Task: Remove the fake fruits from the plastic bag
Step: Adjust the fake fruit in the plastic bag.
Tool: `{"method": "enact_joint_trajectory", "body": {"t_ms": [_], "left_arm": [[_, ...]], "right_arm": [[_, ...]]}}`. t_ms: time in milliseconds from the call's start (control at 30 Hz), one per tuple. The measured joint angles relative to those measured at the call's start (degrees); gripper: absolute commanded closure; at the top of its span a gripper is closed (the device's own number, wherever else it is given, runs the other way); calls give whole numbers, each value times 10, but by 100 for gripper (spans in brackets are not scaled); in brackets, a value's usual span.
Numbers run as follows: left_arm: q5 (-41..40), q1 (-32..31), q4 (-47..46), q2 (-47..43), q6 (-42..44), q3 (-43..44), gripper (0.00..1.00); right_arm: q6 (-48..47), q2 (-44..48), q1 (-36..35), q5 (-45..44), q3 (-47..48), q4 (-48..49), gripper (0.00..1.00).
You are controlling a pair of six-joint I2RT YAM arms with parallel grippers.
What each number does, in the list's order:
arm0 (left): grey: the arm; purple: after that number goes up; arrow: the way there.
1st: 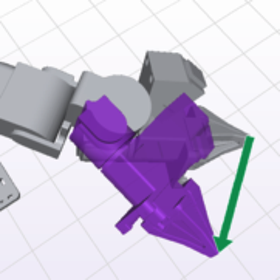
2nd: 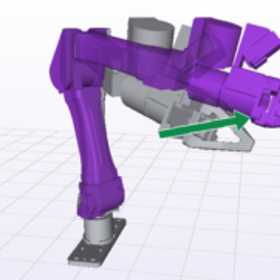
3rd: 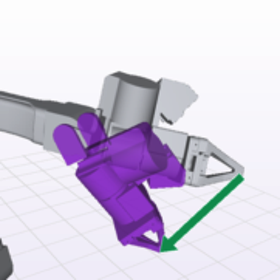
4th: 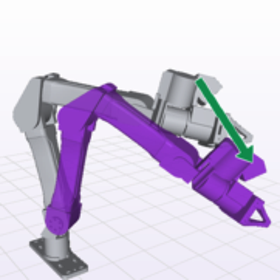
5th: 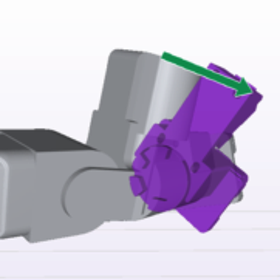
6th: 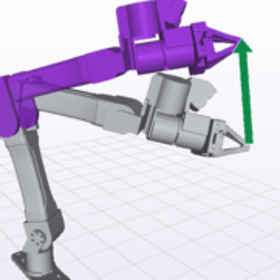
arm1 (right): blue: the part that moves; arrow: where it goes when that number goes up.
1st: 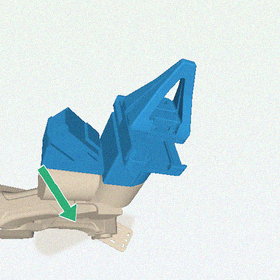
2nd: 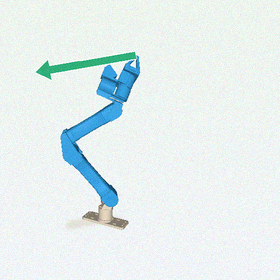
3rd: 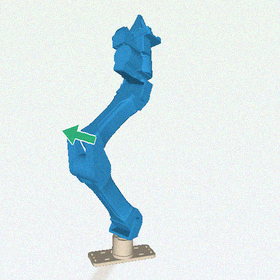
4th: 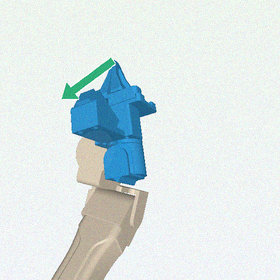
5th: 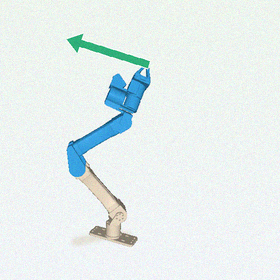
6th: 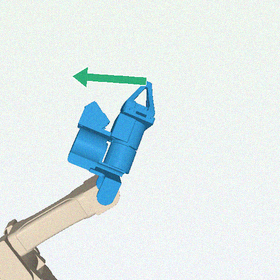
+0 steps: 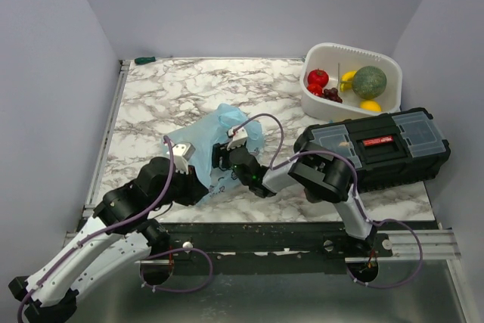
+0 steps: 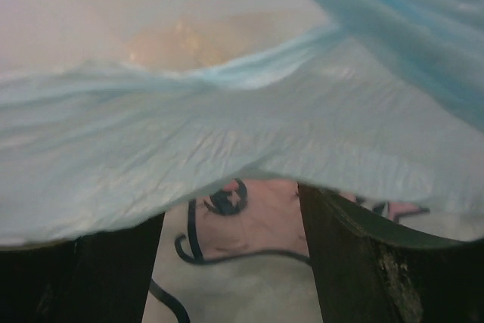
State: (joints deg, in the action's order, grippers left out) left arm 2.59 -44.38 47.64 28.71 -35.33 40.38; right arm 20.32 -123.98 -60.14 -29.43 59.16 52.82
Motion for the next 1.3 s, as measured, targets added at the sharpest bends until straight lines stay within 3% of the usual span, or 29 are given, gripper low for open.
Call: {"method": "enact_joint_trajectory", "body": {"t_ms": [33, 200, 400, 533, 733, 833, 1033, 1300], "left_arm": [[1, 0, 1, 2, 0, 1, 68], [23, 0, -9, 2, -9, 12, 23], [12, 0, 1, 25, -2, 123, 10], [-36, 32, 6, 82, 10, 234, 10], [21, 240, -64, 213, 14, 241, 17], [41, 288, -119, 333, 12, 247, 22], [60, 313, -167, 558, 14, 330, 23], [103, 335, -216, 734, 10, 419, 29]], "right_arm": [[2, 4, 0, 6, -12, 2, 31], [17, 47, 0, 48, -90, 8, 33], [23, 98, 0, 73, -120, 5, 32], [24, 106, 0, 73, -120, 5, 30], [24, 105, 0, 61, -96, -30, 28], [24, 105, 0, 58, -87, -35, 28], [26, 105, 0, 50, -86, -60, 27], [21, 105, 0, 50, -86, -62, 24]]}}
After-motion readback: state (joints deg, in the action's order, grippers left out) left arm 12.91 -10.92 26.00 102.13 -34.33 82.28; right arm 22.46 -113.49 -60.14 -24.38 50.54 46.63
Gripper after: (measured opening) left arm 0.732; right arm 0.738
